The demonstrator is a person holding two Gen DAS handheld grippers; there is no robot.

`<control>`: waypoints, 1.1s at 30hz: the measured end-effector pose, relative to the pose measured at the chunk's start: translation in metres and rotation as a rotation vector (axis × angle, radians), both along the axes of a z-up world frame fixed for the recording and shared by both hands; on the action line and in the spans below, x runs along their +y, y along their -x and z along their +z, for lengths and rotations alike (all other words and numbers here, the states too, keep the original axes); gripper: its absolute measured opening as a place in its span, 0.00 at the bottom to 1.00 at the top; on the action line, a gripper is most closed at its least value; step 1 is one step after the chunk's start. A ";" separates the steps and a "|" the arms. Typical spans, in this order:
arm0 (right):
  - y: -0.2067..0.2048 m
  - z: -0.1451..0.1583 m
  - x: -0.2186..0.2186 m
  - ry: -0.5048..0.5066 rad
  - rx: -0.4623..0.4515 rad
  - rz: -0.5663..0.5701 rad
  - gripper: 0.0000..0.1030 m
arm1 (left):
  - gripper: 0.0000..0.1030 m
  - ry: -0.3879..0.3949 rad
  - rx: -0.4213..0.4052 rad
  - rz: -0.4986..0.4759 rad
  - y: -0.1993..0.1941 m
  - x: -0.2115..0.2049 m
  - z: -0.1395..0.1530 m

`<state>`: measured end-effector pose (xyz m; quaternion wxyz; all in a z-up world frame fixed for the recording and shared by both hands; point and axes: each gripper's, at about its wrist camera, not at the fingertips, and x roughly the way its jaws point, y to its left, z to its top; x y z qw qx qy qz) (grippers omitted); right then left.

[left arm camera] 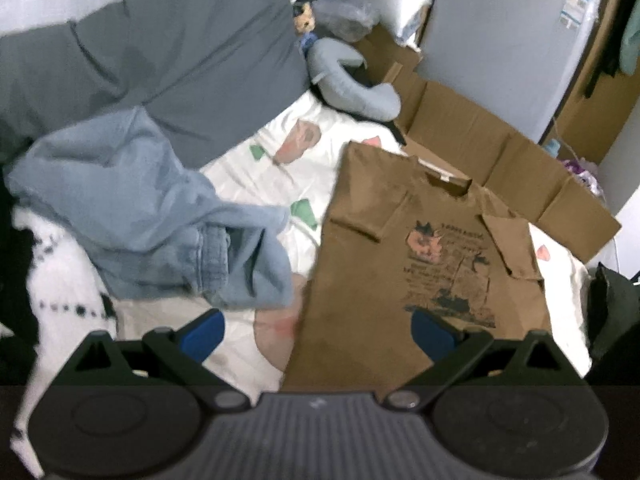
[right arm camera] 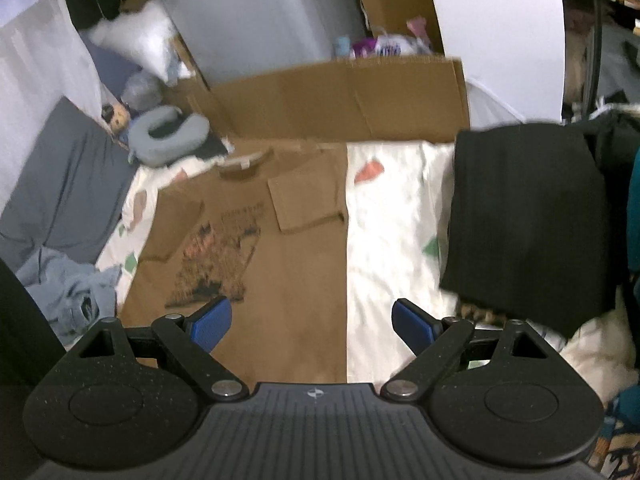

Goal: Fold clothes
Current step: 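Raise both open grippers above the T-shirt to view it, then pinch the T-shirt hem with the right gripper while the left gripper pinches the hem beside it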

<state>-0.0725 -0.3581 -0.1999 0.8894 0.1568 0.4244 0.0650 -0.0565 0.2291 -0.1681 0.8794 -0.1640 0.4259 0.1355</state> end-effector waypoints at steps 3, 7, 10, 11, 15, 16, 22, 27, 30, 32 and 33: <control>0.007 -0.021 0.005 -0.008 0.027 0.008 0.88 | 0.98 0.014 0.028 0.011 0.002 0.001 -0.017; 0.016 -0.049 0.008 -0.015 0.066 -0.003 0.86 | 0.98 0.038 0.067 0.010 0.006 0.002 -0.041; 0.022 -0.068 0.012 -0.011 0.097 0.000 0.84 | 0.98 0.078 0.078 0.010 0.012 0.002 -0.058; 0.024 -0.073 0.013 -0.008 0.106 0.003 0.84 | 0.98 0.082 0.087 0.013 0.014 0.002 -0.064; 0.028 -0.099 0.017 -0.020 0.144 0.015 0.77 | 0.98 0.091 0.128 0.033 0.020 0.003 -0.086; 0.029 -0.106 0.018 -0.021 0.156 0.016 0.74 | 0.98 0.093 0.140 0.039 0.021 0.004 -0.092; 0.030 -0.153 0.024 -0.040 0.242 0.027 0.46 | 0.96 0.098 0.205 0.066 0.025 0.012 -0.120; 0.028 -0.184 0.031 -0.042 0.294 0.037 0.40 | 0.95 0.092 0.253 0.083 0.022 0.018 -0.137; 0.025 -0.197 0.034 -0.047 0.314 0.039 0.39 | 0.94 0.085 0.276 0.081 0.020 0.019 -0.143; 0.022 -0.205 0.034 -0.048 0.327 0.041 0.32 | 0.94 0.084 0.280 0.075 0.019 0.019 -0.145; 0.020 -0.208 0.032 -0.051 0.334 0.039 0.31 | 0.94 0.083 0.282 0.071 0.019 0.019 -0.145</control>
